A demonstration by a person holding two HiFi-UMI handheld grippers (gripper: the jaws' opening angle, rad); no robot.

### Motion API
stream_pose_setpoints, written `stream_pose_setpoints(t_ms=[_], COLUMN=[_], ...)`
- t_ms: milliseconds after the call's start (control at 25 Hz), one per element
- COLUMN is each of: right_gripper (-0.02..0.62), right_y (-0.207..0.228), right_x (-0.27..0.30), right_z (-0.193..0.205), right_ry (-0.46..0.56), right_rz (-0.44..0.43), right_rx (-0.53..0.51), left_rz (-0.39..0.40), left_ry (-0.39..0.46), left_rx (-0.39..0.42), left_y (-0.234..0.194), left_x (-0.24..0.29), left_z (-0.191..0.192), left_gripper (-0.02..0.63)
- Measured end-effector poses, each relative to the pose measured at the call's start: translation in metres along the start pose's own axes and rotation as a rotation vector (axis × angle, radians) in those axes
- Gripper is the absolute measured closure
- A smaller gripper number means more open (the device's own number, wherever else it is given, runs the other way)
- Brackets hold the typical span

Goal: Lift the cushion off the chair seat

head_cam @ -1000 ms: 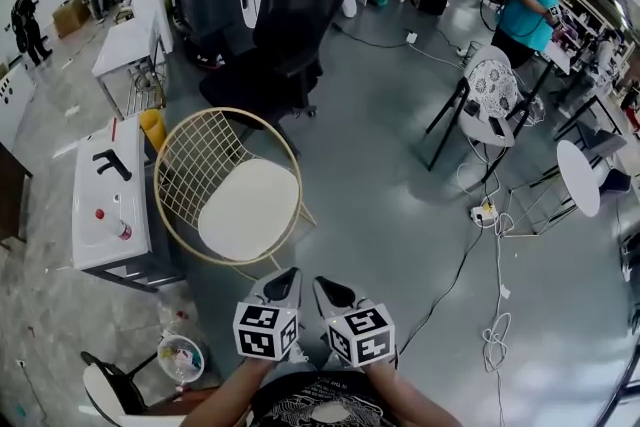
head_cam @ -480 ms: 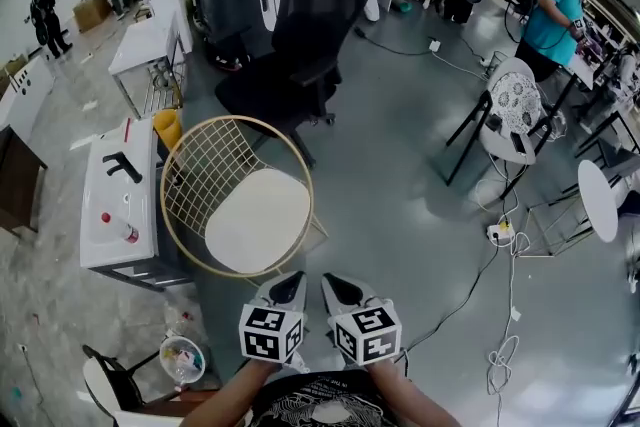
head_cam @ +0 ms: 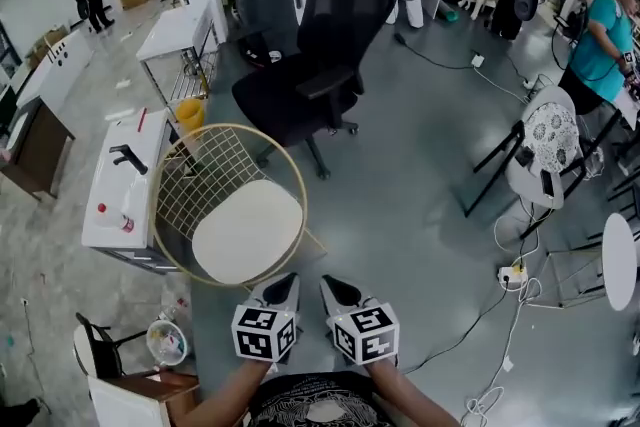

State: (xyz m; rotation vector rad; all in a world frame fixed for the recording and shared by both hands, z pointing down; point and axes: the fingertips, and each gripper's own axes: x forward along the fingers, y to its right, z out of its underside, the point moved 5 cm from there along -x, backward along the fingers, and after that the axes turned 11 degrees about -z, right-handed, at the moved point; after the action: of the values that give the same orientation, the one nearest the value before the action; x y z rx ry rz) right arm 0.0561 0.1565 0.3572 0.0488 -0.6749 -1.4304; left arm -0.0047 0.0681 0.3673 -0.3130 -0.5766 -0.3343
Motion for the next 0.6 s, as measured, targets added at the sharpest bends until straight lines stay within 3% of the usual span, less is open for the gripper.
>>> stream_pose_setpoints(t_ms=[320,600], right_gripper=[0.597,0.597], right_y=[0.045,0.067], right_x=[0.003,0.013], right_z=[-0.012,-0.009], right_ry=[-0.066,-0.142], right_rz=[-0.163,-0.298], right_rx=[0.014,-0.011], left_rz=[-0.15,-0.252], left_ry=[0.013,0.046], left_rx=[-0.069,-0.236], left_y=[0.023,0.02], left_x=[0.02,0.033], left_z=[-0.011,-0.002], left_gripper=[0.614,0.609])
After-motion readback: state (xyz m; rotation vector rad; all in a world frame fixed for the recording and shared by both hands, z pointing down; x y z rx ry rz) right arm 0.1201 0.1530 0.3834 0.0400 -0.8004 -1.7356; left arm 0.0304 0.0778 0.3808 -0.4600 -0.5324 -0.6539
